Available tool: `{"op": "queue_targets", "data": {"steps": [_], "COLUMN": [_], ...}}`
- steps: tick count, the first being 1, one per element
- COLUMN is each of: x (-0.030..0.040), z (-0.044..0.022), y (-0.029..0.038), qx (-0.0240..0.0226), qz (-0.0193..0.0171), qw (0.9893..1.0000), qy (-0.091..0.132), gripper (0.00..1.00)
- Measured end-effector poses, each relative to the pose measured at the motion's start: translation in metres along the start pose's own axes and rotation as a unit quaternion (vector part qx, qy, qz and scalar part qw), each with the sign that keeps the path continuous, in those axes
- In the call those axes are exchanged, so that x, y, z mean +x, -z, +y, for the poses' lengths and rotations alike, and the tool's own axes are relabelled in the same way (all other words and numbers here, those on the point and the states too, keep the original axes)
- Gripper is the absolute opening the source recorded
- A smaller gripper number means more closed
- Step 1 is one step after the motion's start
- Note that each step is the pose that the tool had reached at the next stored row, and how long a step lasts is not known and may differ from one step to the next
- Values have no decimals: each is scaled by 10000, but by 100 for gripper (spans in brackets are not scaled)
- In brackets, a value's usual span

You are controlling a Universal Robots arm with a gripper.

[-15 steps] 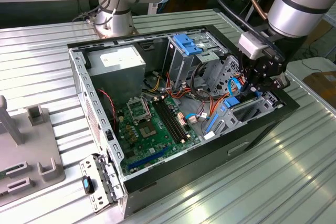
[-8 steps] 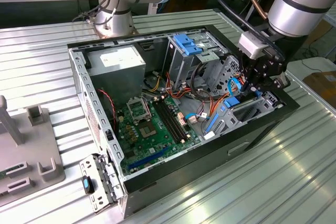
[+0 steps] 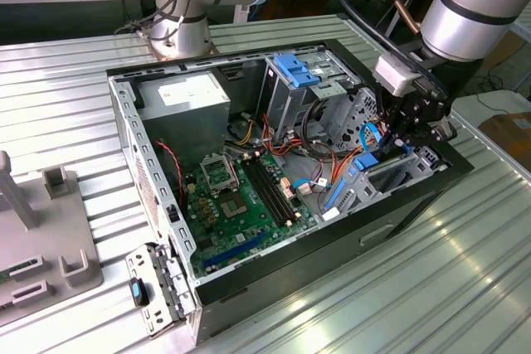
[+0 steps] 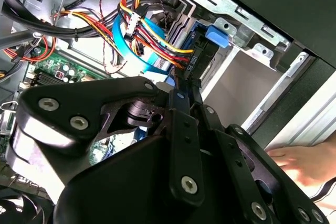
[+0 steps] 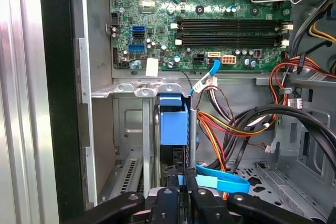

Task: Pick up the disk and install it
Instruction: 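Insert the second disk wire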

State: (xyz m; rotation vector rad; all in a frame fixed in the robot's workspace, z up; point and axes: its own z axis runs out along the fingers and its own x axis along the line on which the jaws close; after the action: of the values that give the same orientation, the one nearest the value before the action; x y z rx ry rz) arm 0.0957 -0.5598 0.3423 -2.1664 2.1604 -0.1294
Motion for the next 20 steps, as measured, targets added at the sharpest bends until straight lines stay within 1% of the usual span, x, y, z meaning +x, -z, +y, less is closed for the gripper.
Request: {"op": "queue_targets", "data": {"steps": [4, 8, 10, 14, 15, 16, 17, 18, 20], "x": [0, 0, 0, 0, -1, 0, 0, 0, -2], "z": [4, 29, 29, 29, 30, 30, 29, 29, 20], "y": [-4, -1, -2, -2, -6, -2, -2, 4, 74], "qx": [1, 0, 0, 0, 0, 0, 0, 0, 0], "qz": [-10, -9, 3, 4, -1, 3, 3, 5, 4], "qw": [10000, 10000, 9999, 9999, 9999, 9999, 9999, 9999, 9999], "qy": [-1, -4, -110, -112, -113, -113, -113, -113, -113], "gripper": [16, 16, 16, 16, 17, 24, 24, 24, 24]}}
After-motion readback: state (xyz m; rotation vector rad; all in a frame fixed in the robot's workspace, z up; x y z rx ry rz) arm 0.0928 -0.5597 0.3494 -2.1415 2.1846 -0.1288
